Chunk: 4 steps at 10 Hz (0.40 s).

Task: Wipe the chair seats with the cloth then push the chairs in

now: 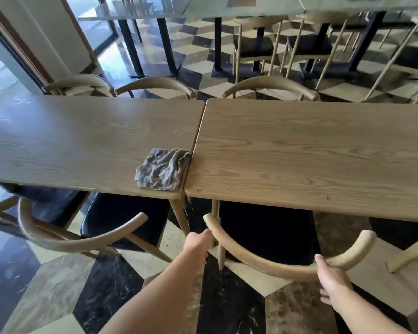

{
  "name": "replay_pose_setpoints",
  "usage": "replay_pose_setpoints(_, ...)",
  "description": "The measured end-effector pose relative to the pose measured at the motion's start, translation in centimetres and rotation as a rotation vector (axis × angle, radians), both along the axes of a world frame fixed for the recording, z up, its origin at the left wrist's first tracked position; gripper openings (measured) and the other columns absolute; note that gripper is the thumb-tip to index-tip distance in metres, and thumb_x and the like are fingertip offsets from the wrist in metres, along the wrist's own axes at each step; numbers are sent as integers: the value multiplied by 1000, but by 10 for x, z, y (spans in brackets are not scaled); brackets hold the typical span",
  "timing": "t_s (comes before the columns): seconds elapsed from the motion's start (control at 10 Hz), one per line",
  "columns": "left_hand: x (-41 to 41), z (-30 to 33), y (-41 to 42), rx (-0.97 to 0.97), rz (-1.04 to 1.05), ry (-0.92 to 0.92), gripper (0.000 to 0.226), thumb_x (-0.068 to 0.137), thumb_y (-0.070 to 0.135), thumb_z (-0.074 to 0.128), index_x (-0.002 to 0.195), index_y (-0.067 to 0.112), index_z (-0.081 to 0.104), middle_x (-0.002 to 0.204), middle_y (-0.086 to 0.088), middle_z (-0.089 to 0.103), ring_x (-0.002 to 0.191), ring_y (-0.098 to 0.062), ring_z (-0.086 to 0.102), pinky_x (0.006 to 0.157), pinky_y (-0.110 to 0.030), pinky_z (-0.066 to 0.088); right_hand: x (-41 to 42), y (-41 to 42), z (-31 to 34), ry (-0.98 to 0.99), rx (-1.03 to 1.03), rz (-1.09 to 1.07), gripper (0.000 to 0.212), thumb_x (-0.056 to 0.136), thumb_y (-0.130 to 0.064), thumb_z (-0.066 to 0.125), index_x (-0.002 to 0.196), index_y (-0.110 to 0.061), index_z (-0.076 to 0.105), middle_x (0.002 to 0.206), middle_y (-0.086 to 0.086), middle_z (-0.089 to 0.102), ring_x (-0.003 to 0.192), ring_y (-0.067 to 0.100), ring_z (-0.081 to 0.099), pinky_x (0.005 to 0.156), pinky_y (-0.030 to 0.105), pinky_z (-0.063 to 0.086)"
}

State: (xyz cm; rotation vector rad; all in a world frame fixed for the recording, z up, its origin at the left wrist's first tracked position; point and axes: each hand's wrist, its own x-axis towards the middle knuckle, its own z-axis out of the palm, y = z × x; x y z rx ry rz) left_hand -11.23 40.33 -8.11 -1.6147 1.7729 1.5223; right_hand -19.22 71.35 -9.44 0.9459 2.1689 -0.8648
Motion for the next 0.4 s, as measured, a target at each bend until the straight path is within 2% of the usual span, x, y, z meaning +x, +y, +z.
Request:
replay_pose_setpoints(0.1, 16, 1, -14, 28, 52, 23, 35, 97, 38, 54, 109, 5, 60, 91, -8, 63, 77, -23, 66, 52, -27, 46, 16, -18, 4, 14, 67, 41, 74, 99, -58, 45, 125, 10, 57, 109, 25, 63, 89, 42, 64, 84, 52, 58)
replay_pose_setpoints(0.2, 31, 10, -31, 31, 32, 44, 38, 97, 41, 54, 109, 5, 59, 88, -8, 63, 73, -21, 65, 54, -28, 48, 29, -37, 15, 49, 180, 29, 69, 101, -52, 45, 127, 11, 56, 116, 27, 63, 100, 44, 63, 81, 45, 53)
replay_pose_setpoints(0.3, 57, 19, -55, -79, -122, 51, 36, 94, 44, 55, 82, 10, 58, 71, -4, 59, 69, -22, 64, 65, -34, 55, 40, -66, 29, 110, 249, -38, 64, 97, -45, 55, 130, 10, 51, 121, 32, 61, 106, 48, 62, 84, 48, 50)
replay_pose_setpoints(0.4, 81, 41, -82, -231, -234, 9, 41, 90, 48, 54, 95, 8, 60, 86, -9, 68, 81, -28, 70, 54, -29, 47, 43, -105, 55, 178, 226, 64, 66, 94, -45, 58, 134, 6, 45, 134, 31, 51, 119, 48, 53, 100, 53, 46)
